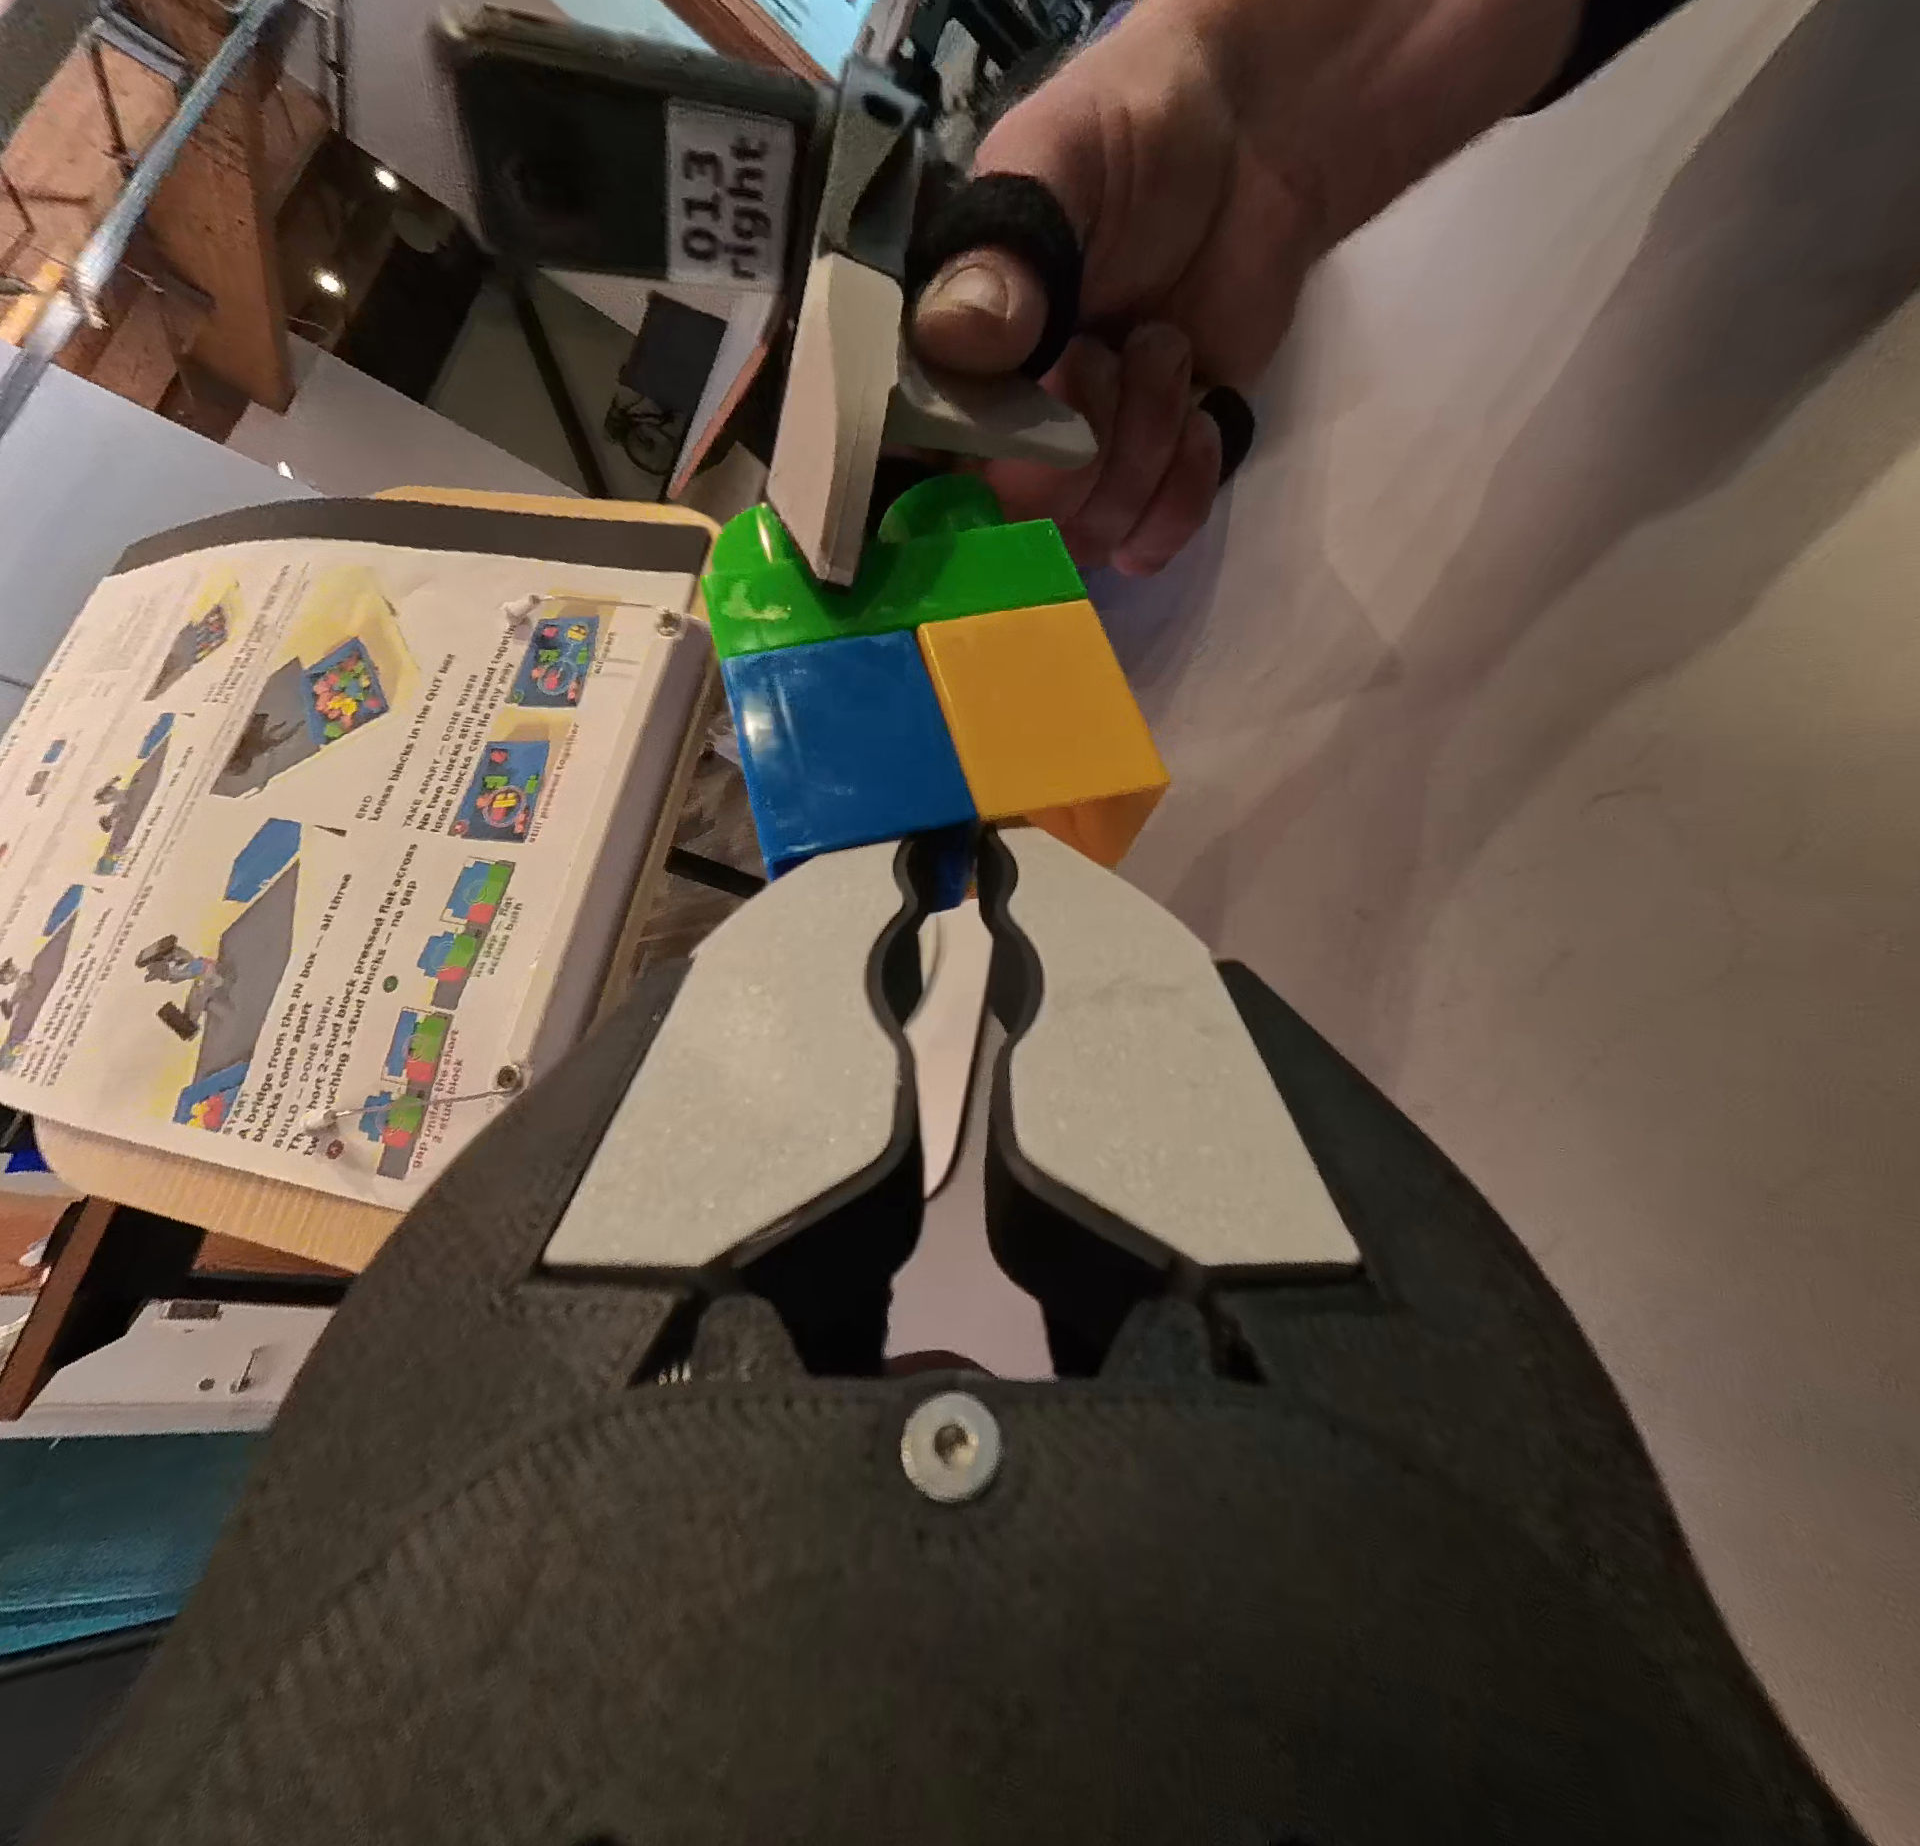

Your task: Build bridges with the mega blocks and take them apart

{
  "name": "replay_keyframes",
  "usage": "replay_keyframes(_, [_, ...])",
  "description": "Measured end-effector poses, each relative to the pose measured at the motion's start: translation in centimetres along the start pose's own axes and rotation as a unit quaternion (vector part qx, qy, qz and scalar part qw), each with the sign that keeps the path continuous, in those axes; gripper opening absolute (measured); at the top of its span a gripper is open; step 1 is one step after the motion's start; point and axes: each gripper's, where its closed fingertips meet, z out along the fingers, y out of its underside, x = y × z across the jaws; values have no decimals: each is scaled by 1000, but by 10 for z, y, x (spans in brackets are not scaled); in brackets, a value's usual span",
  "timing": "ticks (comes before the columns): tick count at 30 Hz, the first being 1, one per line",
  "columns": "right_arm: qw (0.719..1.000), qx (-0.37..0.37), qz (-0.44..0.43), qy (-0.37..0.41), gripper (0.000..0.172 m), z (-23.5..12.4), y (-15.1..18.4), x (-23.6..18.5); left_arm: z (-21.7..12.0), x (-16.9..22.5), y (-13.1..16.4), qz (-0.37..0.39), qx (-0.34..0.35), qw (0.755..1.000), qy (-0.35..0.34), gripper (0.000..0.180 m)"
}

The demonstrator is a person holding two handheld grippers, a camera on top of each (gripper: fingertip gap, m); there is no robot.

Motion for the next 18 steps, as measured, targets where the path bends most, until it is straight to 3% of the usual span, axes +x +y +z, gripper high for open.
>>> replay_keyframes(11, [992,117,55,-7,34,-3,-21,6,1,-19,-2,-46,27,998,-37,8])
replay_keyframes(18, [988,131,87,-7,35,-3,-21,13,-1,-23,-2,-92,41,994,-46,5])
